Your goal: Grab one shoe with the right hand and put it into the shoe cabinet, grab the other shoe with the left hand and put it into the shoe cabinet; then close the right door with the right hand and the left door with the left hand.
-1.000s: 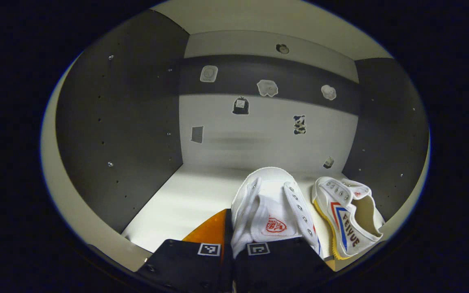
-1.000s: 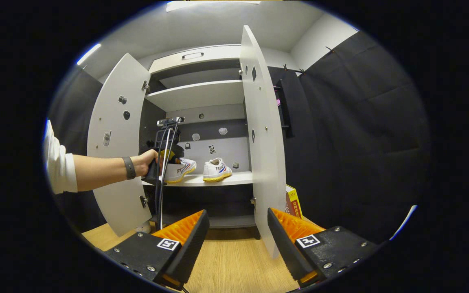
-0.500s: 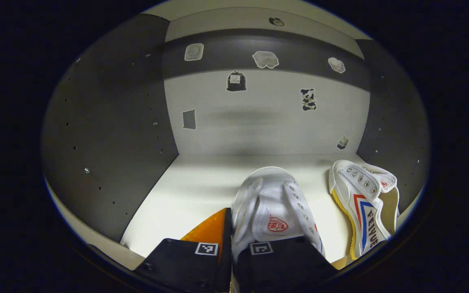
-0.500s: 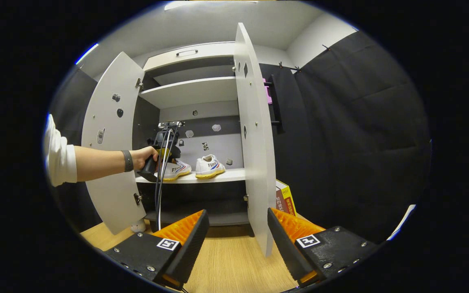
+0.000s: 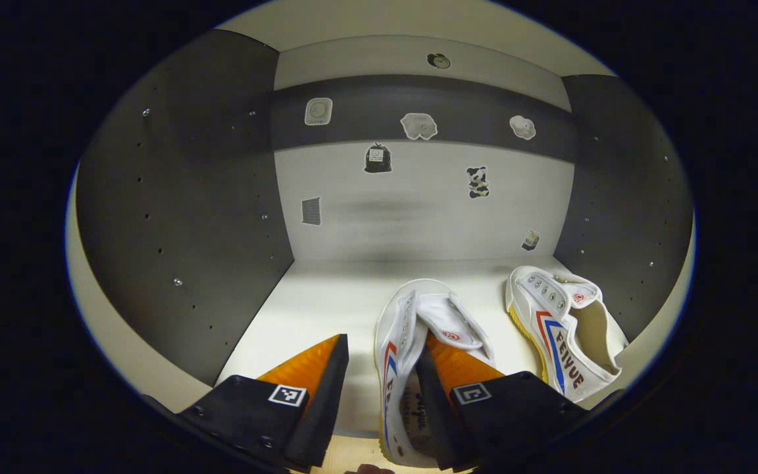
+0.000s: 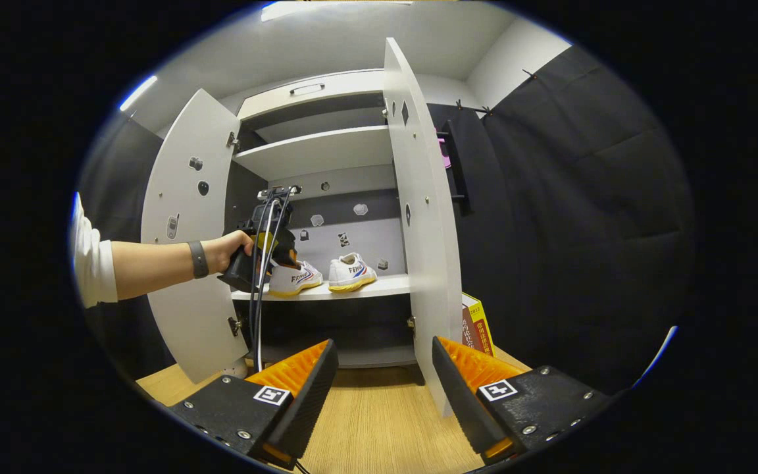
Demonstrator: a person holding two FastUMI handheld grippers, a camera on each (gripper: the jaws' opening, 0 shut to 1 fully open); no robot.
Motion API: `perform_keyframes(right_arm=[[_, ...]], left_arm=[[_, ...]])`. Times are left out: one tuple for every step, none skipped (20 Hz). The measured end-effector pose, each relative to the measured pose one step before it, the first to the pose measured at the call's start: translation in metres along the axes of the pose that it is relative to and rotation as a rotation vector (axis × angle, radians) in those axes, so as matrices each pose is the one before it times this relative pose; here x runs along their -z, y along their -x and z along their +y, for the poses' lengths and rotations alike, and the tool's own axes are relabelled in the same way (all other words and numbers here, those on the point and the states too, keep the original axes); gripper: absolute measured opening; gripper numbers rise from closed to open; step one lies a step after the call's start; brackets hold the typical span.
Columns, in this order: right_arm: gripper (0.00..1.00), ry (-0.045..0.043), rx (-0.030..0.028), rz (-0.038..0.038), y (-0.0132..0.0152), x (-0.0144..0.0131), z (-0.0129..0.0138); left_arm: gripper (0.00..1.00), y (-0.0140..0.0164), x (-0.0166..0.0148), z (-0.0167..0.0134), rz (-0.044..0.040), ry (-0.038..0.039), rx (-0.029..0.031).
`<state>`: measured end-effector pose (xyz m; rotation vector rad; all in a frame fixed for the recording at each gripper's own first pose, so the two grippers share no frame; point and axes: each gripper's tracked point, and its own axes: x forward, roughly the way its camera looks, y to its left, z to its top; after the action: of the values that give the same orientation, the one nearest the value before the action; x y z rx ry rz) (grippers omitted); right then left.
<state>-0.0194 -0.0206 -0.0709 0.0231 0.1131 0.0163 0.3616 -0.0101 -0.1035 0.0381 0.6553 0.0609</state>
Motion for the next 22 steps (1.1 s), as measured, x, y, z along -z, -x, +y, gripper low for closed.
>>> perform_keyframes(right_arm=[[0.89,-0.00403,-0.00678,0.00125,-0.00172,0.00053,0.00211],[0.89,-0.00548,-0.00738,0.00082,-0.00145,0.00011,0.00139],[0.89,-0.00496,-0.00541,0.00007,-0.00169,0.00044,0.00089],[0.89,-0.00565,-0.00599,0.00068,-0.00139,0.00002,0.00114],[0.89,-0.00544,-0.00746,0.00163,-0.00149,0.00044,0.00196],[0.89,-0.00195,-0.00628,-0.00023,-0.00082,-0.00008,0.00140],[0.89,0.00202,-0.00550,0.00035,-0.00129,-0.00011,0.00129],[0.89,0.00535,-0.00385,-0.00106,-0.00169,-0.00023,0.00053],[0.89,0.00730,-0.00463,0.00004,-0.00052,-0.00031,0.00122],[0.89,0.00914,-0.00479,-0.00219,-0.00232,-0.00020,0.00123],[0.89,0.00827,-0.00471,-0.00253,-0.00058,-0.00181,0.00151],[0.89,0.00414,-0.00663,-0.00296,-0.00123,-0.00114,0.00212],[0.89,0.00094,-0.00920,-0.00281,-0.00125,-0.00086,0.00302],[0.89,0.00109,-0.00661,-0.00263,-0.00133,-0.00165,0.00262],[0.89,0.00241,-0.00733,-0.00165,-0.00005,-0.00053,0.00225],[0.89,0.00347,-0.00736,-0.00177,-0.00055,-0.00045,0.00290],[0.89,0.00401,-0.00537,-0.00073,-0.00108,-0.00050,0.00234],[0.89,0.00302,-0.00745,-0.00133,-0.00010,-0.00031,0.00223],[0.89,0.00212,-0.00501,-0.00218,0.00048,-0.00113,0.00243],[0.89,0.00132,-0.00548,0.00115,0.00034,0.00045,0.00186],[0.89,0.00085,-0.00500,0.00304,-0.00009,0.00103,0.00187],[0.89,0.00085,-0.00191,0.00206,-0.00013,0.00090,0.00116]], left_arm=[[0.67,0.00806,-0.00299,0.00021,-0.01965,0.00643,0.01035],[0.67,0.01027,-0.00173,-0.00059,-0.01934,0.00602,0.00799],[0.69,0.01040,-0.00662,0.00045,-0.03681,-0.00413,0.00553],[0.71,0.00887,-0.00596,0.00301,-0.03596,-0.02184,-0.00101],[0.74,0.01161,-0.00554,0.00082,-0.03615,-0.02114,0.00097],[0.75,0.01298,-0.00331,-0.00343,-0.02840,-0.00729,0.01222],[0.77,0.01433,-0.00091,-0.00409,-0.01947,0.00345,0.01988],[0.78,0.01302,-0.00110,-0.00270,-0.02343,0.00838,0.01879],[0.80,0.01353,-0.00056,-0.00100,-0.02077,0.01174,0.01187],[0.81,0.01479,-0.00004,0.00265,-0.02818,0.01132,-0.00053],[0.84,0.01388,-0.00347,0.00052,-0.04114,0.01928,0.00508],[0.84,0.01587,-0.00247,0.00307,-0.04002,0.01546,-0.00715],[0.86,0.01484,-0.00303,0.00465,-0.04163,0.00650,-0.00801],[0.87,0.01407,-0.00199,0.00346,-0.04194,-0.00224,-0.00251],[0.87,0.01519,-0.00273,0.00383,-0.03681,-0.01540,-0.00826],[0.89,0.01618,0.00295,0.00360,-0.02175,-0.01152,-0.00164],[0.92,0.01659,0.00418,0.00201,-0.01674,0.00165,-0.00043],[0.94,0.01424,0.00444,0.00136,-0.01662,0.00796,-0.00599],[0.95,0.01282,0.00626,0.00267,-0.00917,0.01080,-0.00508],[0.94,0.01419,0.00878,0.00295,-0.00233,0.00435,-0.00543],[0.94,0.01343,0.00507,0.00335,-0.00519,-0.00012,-0.01068],[0.95,0.01103,0.00509,0.00141,-0.00912,0.00105,-0.00650]])
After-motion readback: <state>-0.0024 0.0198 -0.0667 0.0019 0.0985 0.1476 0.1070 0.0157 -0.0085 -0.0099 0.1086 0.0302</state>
